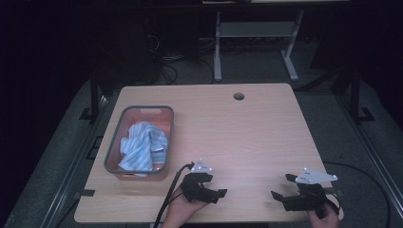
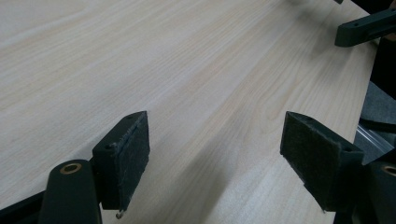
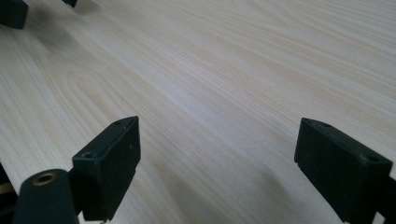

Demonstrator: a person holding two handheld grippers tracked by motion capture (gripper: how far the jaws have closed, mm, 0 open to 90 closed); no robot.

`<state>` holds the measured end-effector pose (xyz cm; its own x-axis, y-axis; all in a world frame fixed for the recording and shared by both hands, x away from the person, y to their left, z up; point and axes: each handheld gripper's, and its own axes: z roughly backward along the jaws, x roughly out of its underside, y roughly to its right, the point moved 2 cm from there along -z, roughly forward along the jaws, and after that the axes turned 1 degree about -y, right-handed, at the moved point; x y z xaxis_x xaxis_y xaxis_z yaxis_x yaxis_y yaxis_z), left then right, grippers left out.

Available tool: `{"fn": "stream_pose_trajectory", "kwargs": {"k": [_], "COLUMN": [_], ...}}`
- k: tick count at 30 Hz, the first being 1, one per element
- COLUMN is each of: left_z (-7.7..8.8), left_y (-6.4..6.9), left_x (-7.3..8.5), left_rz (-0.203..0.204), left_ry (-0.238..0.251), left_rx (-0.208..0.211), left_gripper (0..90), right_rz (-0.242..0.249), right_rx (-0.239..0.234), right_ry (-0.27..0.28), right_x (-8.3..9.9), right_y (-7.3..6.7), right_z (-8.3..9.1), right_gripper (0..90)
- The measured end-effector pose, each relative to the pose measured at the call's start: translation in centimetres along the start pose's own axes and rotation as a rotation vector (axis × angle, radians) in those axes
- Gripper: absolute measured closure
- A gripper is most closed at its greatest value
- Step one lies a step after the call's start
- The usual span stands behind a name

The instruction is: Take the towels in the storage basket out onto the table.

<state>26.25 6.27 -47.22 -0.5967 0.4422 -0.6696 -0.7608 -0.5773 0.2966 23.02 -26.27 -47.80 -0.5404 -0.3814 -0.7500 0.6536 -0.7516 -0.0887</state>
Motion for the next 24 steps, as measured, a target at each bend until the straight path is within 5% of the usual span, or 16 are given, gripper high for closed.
{"fn": "stream_pose_trajectory", "kwargs": {"k": [24], "left_z": [-0.56], "left_y": [0.25], "left_x": [-0.89], "left_rz": [-0.007], "left_ry": [0.003], "left_rx": [0.017], "left_gripper": [24.0], "right_rz": [-0.01], "right_rx": [0.01], "right_ry": [0.012], "right_x": [-0.01], "right_y": [0.2], "right_z": [0.13], "right_gripper": [13.8]}}
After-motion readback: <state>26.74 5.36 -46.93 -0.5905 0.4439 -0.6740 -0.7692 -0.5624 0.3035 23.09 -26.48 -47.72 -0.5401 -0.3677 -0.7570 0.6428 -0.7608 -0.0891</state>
